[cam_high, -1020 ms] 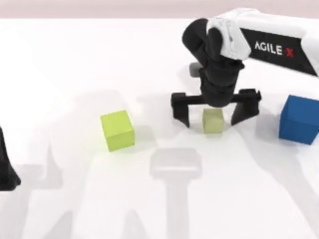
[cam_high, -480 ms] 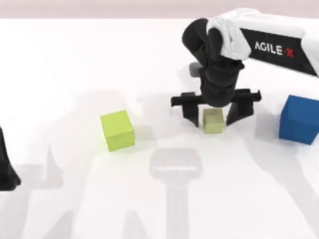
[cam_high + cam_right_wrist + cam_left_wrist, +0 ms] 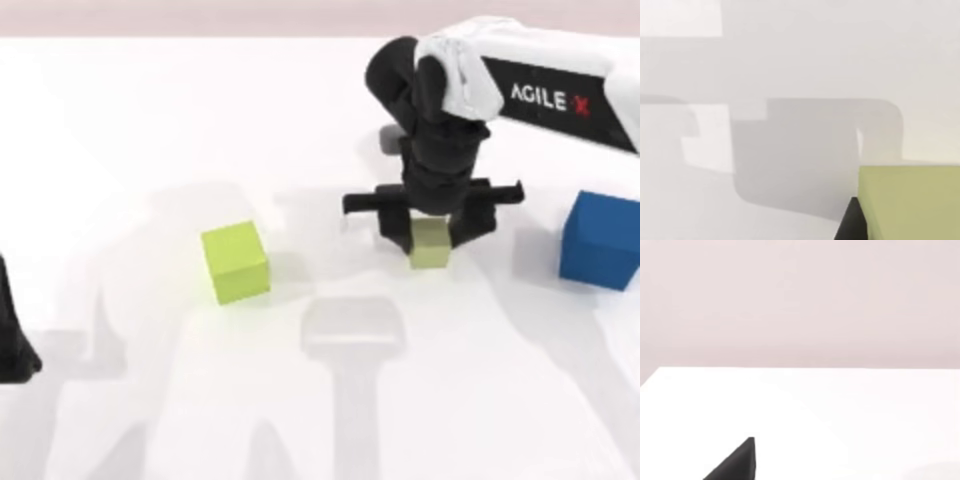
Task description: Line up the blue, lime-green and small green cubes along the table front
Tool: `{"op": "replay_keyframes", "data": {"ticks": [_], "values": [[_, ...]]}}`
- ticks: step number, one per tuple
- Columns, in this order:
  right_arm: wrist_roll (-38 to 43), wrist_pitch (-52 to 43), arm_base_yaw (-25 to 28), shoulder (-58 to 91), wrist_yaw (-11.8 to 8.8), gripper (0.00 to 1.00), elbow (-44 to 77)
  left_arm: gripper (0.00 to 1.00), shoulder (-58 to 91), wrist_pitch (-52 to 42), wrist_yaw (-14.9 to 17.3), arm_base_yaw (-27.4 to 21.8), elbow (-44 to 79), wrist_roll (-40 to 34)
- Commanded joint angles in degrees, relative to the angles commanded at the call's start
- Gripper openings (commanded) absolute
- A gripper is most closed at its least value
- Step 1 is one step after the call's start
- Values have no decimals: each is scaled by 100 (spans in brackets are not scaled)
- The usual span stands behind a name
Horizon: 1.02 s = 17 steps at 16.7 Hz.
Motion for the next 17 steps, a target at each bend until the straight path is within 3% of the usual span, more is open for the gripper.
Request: {"op": "replay_keyframes", "data": {"ticks": [7,13,17], "values": [[-49,-169,-10,-210,82,0,138,100,0,0,0,0,0,0],[-50,-1346,24,-420,78,0,1054,100,0,0,0,0,0,0],[-55,-1470,28,-467,76,0,1172,100,0,0,0,0,0,0]]}}
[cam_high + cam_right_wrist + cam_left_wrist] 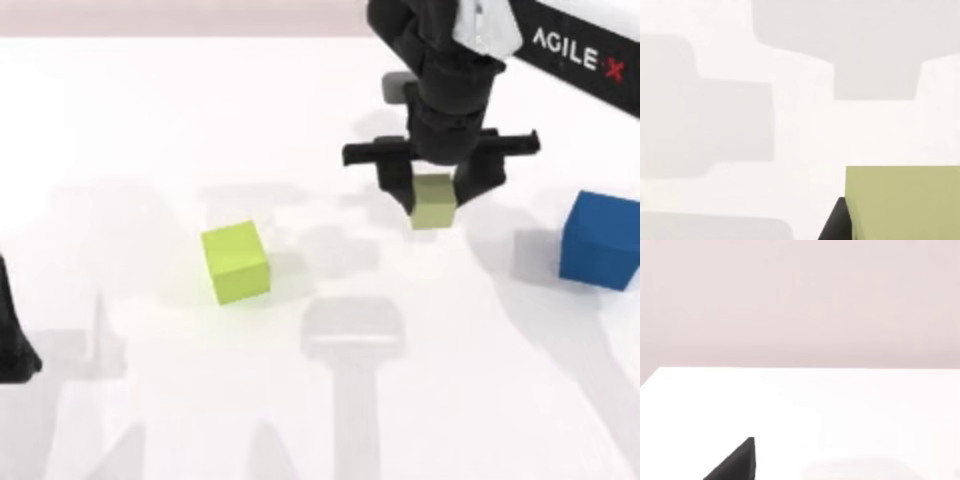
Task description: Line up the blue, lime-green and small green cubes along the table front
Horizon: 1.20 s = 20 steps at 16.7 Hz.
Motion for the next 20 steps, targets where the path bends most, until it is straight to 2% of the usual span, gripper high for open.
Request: {"op": "replay_keyframes", "data": {"ticks": [5,15,20], "values": [[163,134,107,-329,6,0,-413,100,0,0,0,0,0,0],[1463,937,1182,-2929,31,0,-4082,100,0,0,0,0,0,0],[1820,1170,1485,-3638,40,0,-4866,100,0,0,0,0,0,0]]}}
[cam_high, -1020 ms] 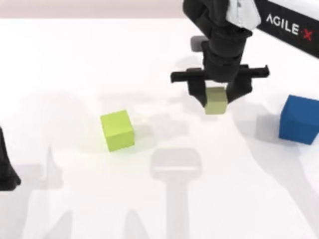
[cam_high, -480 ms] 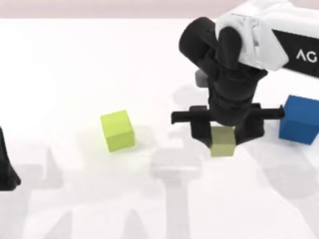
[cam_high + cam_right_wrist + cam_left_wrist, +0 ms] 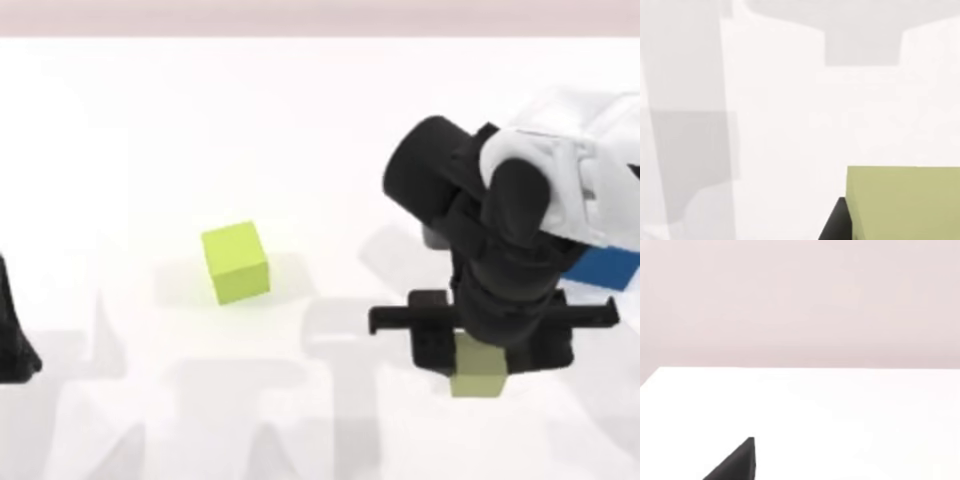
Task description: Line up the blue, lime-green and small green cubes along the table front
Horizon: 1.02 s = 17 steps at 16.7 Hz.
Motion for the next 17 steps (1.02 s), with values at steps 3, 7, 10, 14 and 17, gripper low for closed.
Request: {"op": "replay_keyframes", "data": {"ticks": [3,7,10,14,17], "values": [[0,0,0,0,0,0,0,100,0,0,0,0,0,0],[-6,219,-23,95,2,0,-152,100,0,0,0,0,0,0],[6,870,-18,306,6,0,-550,100,0,0,0,0,0,0],[11,1553,1,551,2,0,-994,100,0,0,0,0,0,0],[12,1581,4,565,2,0,-1016,100,0,0,0,0,0,0]]}}
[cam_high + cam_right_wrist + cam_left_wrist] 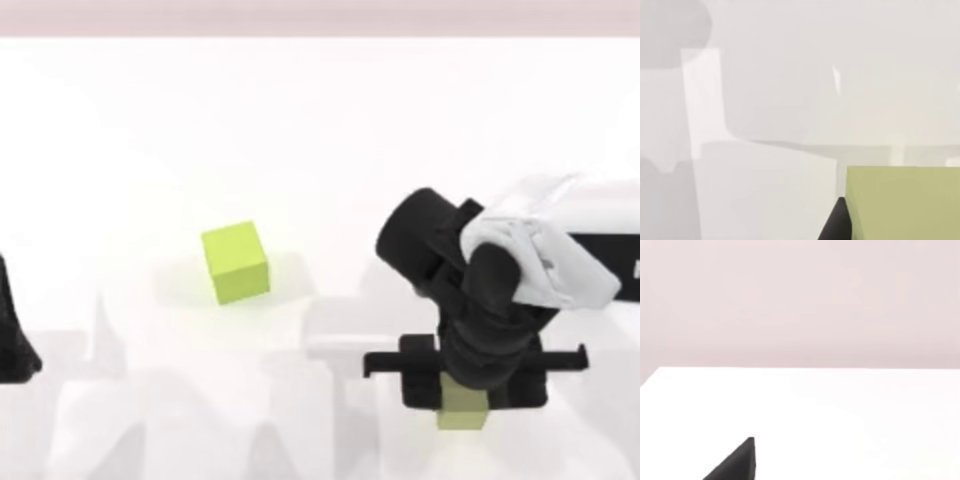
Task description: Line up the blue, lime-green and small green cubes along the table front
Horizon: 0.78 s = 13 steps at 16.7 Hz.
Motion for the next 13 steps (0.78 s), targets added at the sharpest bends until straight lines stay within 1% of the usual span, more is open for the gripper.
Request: {"op": "replay_keyframes", "data": {"ticks": [1,13], "values": [[0,0,0,0,0,0,0,100,0,0,0,0,0,0],[0,0,0,0,0,90,0,100,0,0,0,0,0,0]]}}
